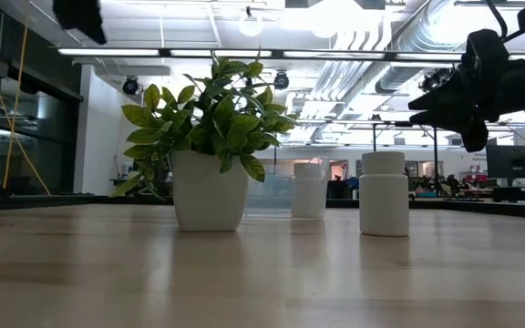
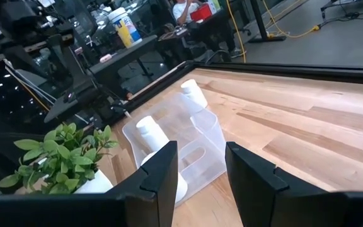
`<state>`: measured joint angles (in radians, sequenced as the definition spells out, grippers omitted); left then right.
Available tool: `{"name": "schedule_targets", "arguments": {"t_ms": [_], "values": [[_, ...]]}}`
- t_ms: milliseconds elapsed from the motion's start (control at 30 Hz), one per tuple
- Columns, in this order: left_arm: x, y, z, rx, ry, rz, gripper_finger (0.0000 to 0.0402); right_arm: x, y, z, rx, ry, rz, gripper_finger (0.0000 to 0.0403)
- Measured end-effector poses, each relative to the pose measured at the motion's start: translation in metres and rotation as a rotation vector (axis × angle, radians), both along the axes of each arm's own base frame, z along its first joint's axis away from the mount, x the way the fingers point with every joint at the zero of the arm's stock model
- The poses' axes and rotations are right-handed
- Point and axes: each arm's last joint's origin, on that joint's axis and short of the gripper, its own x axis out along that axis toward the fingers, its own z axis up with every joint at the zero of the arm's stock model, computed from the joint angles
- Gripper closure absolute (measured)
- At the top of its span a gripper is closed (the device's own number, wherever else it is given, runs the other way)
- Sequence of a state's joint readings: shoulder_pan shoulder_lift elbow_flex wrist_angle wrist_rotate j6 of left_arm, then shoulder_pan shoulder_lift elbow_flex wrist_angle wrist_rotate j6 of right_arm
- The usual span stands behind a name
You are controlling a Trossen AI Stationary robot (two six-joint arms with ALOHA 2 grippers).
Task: Pick and place pill bottles into a basket
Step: Put the white pill bottle in the transparent bin
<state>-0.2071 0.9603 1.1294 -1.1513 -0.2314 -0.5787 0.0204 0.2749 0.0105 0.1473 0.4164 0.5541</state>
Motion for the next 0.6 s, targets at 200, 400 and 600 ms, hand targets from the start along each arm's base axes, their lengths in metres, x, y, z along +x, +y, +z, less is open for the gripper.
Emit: {"name": "schedule_targets", "arguments": {"t_ms": [200,400,600], "values": [[-0.035,0.004,-0.017,-0.046,-0.083,0.084,0.0176,0.000,0.000,0.000,0.018,-0.004,0.002,0.0279],[-0.065,0.009,-0.033,-0.100,-0.172,0.061,0.0176,0.000,0.000,-0.001,0.021,-0.004,0.002,0.0279],[-0.084,0.013,-0.066,-0.162,-0.128,0.073,0.0176,0.000,0.000,0.000,0.021,-0.003,0.002,0.0279]]}}
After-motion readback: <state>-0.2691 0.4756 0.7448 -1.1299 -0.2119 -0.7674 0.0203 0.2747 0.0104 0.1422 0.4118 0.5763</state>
